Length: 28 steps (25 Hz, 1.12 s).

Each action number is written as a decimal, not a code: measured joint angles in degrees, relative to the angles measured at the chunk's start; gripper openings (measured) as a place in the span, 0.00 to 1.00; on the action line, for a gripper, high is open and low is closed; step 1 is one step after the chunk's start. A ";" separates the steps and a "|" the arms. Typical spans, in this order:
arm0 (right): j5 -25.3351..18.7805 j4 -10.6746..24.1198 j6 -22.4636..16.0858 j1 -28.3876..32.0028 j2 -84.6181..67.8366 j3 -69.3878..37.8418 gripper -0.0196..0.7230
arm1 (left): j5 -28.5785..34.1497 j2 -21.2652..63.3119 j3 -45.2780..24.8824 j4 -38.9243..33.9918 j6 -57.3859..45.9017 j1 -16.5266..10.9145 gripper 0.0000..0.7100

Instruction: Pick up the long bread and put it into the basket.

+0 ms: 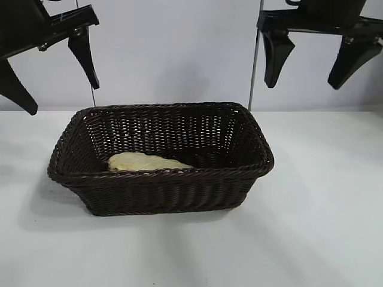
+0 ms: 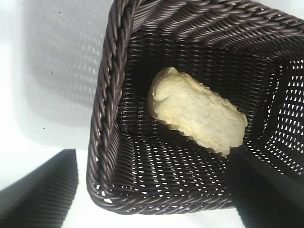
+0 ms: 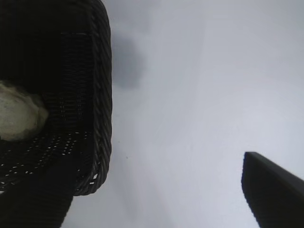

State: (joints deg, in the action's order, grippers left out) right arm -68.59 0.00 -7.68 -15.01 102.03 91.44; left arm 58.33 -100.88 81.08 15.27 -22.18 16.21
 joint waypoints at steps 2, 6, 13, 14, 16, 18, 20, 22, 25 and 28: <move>-0.05 0.00 0.00 0.00 0.00 0.00 0.95 | -0.05 0.00 0.00 0.00 0.00 0.00 0.87; -0.38 0.00 -0.50 0.13 0.00 0.00 0.95 | -0.05 0.00 0.00 0.00 0.00 0.00 0.87; -0.38 0.00 -2.18 0.13 0.00 0.00 0.95 | -0.05 0.00 0.00 0.00 0.00 0.00 0.87; -0.38 0.00 -2.46 0.13 0.00 0.00 0.95 | -0.05 0.00 0.00 0.00 0.00 0.00 0.87; -0.38 0.00 -2.76 0.13 0.00 0.00 0.95 | -0.05 0.00 0.00 0.00 0.00 0.00 0.87; -0.38 0.00 -2.75 0.13 0.00 0.00 0.95 | -0.05 0.00 0.00 0.00 0.00 0.00 0.87; -0.38 0.00 -2.77 0.13 0.00 0.00 0.95 | -0.05 0.00 0.00 0.00 0.00 0.00 0.87; -0.38 0.00 -2.83 0.13 0.00 0.00 0.95 | -0.05 0.00 0.00 0.00 0.00 0.00 0.87; -0.38 0.00 -2.83 0.13 0.00 0.00 0.95 | -0.05 0.00 0.00 0.00 0.00 0.00 0.87; -0.38 0.00 -2.99 0.13 0.00 0.00 0.95 | -0.05 0.00 0.00 0.00 0.00 0.00 0.87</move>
State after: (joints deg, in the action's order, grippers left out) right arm -68.97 0.00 -10.67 -14.88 102.03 91.44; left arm 58.28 -100.88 81.08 15.27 -22.18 16.21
